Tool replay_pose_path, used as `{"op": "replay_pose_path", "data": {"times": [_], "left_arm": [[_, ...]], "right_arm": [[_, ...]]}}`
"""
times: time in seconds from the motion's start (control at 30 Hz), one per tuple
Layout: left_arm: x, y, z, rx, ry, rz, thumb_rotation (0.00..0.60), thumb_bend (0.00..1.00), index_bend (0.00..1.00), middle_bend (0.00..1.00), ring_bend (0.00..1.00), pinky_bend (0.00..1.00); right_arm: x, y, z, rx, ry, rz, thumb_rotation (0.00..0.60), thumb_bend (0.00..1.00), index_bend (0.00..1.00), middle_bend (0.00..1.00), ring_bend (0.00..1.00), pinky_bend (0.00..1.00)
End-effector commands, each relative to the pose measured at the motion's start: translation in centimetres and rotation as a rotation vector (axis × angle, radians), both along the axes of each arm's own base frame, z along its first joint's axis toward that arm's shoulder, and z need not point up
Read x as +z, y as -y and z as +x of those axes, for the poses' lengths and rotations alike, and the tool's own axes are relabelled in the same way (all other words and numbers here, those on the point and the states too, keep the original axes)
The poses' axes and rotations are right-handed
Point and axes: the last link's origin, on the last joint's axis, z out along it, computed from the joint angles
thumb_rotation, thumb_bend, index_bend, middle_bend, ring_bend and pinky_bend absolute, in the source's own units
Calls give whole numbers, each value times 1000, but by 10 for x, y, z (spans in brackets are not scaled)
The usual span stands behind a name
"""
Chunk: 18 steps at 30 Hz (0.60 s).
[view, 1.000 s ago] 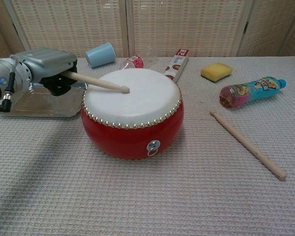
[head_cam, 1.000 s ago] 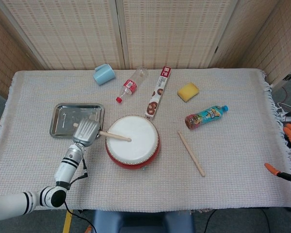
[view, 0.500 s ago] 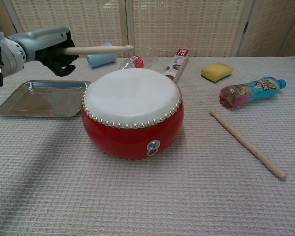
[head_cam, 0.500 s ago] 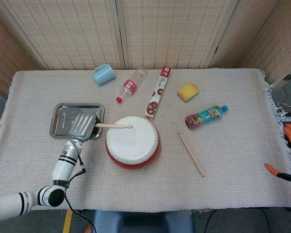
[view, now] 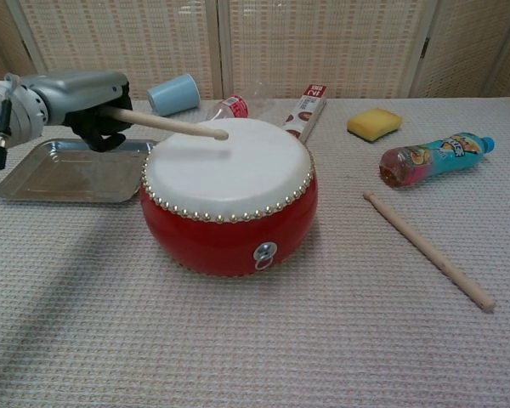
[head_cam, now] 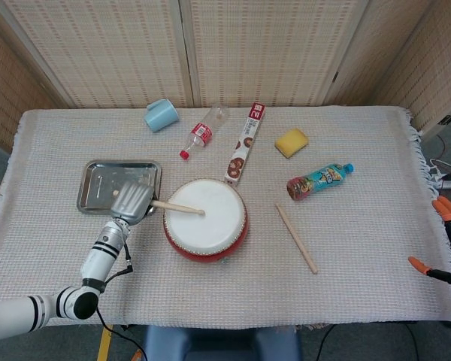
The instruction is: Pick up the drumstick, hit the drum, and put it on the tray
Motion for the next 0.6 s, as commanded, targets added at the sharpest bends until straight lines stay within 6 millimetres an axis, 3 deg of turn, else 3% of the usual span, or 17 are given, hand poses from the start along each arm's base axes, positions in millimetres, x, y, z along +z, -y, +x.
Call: {"op": "replay_pose_path", "data": {"times": [0.03, 0.2, 0.43, 0.5, 0.6], "left_arm": [[21, 0, 11, -14, 122, 51, 600, 581, 1000, 1000, 1000, 1000], [15, -1, 13, -16, 111, 29, 600, 581, 1000, 1000, 1000, 1000], [-23, -1, -3, -13, -93, -51, 600, 581, 1000, 1000, 1000, 1000], [-24, -2, -8, -5, -171, -66, 600, 581, 1000, 1000, 1000, 1000], [-13, -3, -2, 39, -71, -19, 600, 581, 1000, 1000, 1000, 1000]], "right_arm": [[-1, 0, 0, -10, -1, 16, 600, 64, 0, 19, 0, 68], [-7, -2, -3, -41, -6, 65, 600, 65, 0, 20, 0, 68], [-17, -4, -9, -99, -1, 143, 600, 66, 0, 19, 0, 68], [-16, -4, -8, -96, -4, 142, 600, 66, 0, 19, 0, 68], [-14, -4, -7, -86, -2, 127, 600, 66, 0, 19, 0, 68]]}}
